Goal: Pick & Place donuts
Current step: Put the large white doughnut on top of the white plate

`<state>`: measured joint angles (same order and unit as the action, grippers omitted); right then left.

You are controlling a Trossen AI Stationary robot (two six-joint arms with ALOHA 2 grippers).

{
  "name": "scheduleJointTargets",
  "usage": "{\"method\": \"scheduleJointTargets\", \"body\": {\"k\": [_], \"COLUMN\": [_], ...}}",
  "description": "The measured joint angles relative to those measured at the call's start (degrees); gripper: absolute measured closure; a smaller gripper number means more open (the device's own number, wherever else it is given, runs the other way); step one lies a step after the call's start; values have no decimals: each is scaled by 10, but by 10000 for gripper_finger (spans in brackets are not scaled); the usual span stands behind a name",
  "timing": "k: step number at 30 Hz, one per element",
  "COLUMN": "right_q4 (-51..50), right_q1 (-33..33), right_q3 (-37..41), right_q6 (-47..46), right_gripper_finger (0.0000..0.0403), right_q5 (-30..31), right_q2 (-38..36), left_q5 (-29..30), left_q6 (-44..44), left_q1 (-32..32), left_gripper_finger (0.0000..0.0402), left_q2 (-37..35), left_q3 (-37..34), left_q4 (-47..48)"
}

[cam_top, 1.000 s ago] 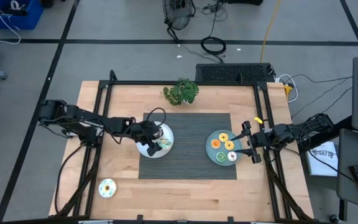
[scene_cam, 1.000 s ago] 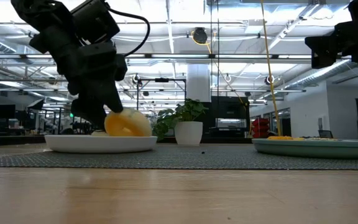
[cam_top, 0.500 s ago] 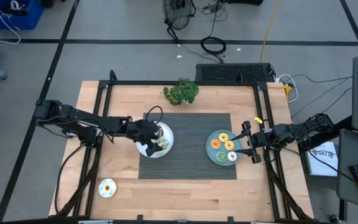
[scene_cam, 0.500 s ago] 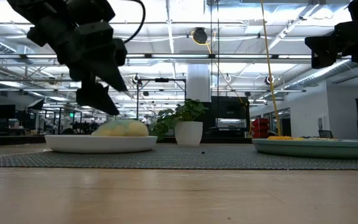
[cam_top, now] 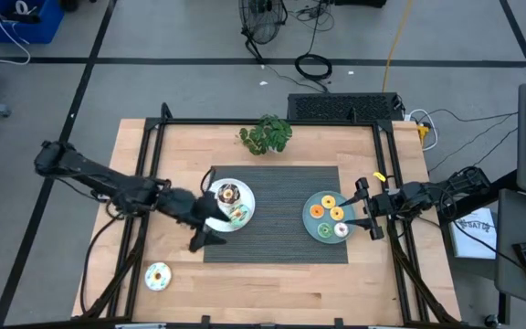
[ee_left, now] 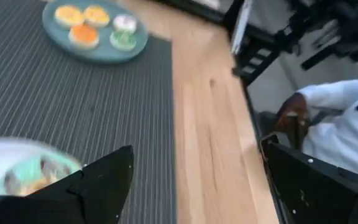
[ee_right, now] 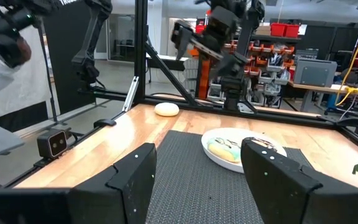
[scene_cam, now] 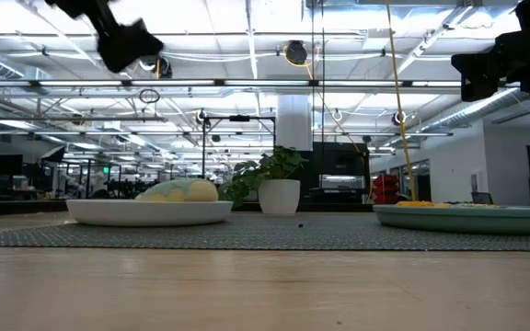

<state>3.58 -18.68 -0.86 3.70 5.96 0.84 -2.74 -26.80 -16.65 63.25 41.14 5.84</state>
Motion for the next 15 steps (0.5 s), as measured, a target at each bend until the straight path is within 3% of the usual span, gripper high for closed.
{"method": "scheduleJointTargets", "body": {"k": [4,7,11,15], "right_q4": [0,0,0,0], "right_q1": [0,0,0,0], "right_q3": [0,0,0,0], "right_q6": [0,0,0,0], "right_gripper_finger": [181,181,181,181], "right_q5": [0,0,0,0], "right_q2": [0,0,0,0], "left_q5": [88,117,104,36], "left_q6": [-82,-158,-319,-493], "left_q1": [-74,-116,-143,-158], "left_gripper_finger": [36,36,36,36], "left_q2": [23,63,133,205], "left_q3": [77,141,238,316], "left_q4": [132,237,409,597]}}
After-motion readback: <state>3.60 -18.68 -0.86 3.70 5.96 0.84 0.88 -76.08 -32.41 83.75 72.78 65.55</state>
